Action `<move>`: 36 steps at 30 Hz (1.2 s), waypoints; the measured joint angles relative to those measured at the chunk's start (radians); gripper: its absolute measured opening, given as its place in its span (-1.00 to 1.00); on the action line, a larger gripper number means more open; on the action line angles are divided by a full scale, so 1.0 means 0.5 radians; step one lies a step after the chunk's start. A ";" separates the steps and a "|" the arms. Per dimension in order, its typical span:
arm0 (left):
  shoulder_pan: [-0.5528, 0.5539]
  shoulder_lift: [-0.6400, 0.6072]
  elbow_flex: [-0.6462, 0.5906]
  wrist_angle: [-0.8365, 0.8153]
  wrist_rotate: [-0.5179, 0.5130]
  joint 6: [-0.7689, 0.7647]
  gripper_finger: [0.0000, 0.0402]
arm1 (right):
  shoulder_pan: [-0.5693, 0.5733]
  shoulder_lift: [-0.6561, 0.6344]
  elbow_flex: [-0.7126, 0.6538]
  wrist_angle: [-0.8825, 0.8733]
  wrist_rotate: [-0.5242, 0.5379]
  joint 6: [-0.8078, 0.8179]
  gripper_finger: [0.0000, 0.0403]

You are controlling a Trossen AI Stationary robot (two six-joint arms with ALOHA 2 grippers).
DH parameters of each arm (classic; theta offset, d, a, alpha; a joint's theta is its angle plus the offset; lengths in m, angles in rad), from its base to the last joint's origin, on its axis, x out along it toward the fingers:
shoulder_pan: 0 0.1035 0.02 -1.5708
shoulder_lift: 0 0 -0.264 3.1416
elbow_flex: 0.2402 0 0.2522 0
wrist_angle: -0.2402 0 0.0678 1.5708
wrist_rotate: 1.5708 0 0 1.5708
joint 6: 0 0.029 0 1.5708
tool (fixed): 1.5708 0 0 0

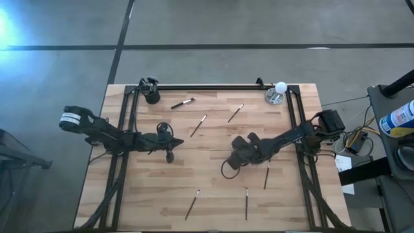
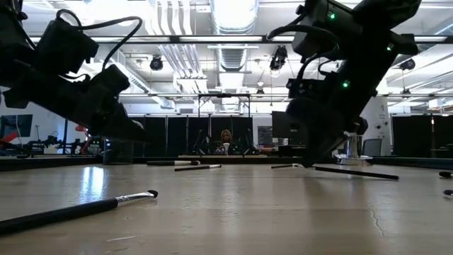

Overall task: Pick & Place Makeup Supplies
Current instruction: Put the makeup brush into the makeup holder

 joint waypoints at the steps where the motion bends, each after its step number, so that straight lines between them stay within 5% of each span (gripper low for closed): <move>1: 0.000 0.000 0.001 0.000 0.000 -0.006 -0.97 | -0.007 -0.005 0.006 -0.011 -0.028 0.000 -0.94; 17: 0.000 0.000 0.037 -0.006 0.000 -0.055 -0.77 | -0.026 -0.016 0.278 -0.617 -0.133 -0.017 -0.94; 36: 0.000 0.000 0.038 -0.010 0.000 -0.056 -0.77 | -0.035 -0.004 0.271 -0.615 -0.210 -0.067 -0.86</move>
